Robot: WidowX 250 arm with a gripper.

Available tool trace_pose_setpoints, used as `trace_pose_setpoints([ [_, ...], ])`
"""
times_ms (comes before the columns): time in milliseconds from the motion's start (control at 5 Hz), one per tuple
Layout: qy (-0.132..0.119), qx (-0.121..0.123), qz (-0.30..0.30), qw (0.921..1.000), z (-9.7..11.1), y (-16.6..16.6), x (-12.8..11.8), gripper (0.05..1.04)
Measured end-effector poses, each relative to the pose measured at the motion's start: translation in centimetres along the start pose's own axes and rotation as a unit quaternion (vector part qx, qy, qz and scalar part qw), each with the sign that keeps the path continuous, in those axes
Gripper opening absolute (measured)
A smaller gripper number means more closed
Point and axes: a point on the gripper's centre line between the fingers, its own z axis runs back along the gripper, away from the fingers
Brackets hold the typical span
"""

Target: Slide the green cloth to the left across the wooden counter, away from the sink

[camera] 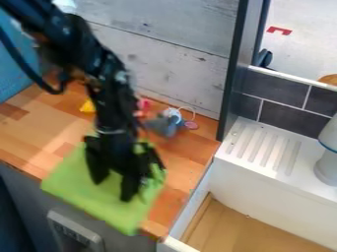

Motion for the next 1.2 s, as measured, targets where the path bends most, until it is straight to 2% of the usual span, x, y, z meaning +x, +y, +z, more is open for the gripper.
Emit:
trace_pose_setpoints([
  [200, 0.011, 0.003, 0.027, 0.9996, 0.3, 4.2, -0.9, 1.0],
  [400, 0.021, -0.005, 0.026, 0.9994, 0.2, 6.5, -0.3, 1.0],
  [600, 0.03, -0.005, 0.025, 0.9992, -0.1, 7.6, -0.4, 1.0],
  [800, 0.03, 0.01, 0.025, 0.9992, 0.2, 8.8, -0.3, 1.0],
  [1000, 0.044, 0.013, 0.023, 0.9987, 0.4, 9.3, -1.1, 1.0],
  [1200, 0.004, 0.033, 0.014, 0.9994, 3.8, 9.5, -1.1, 1.0],
])
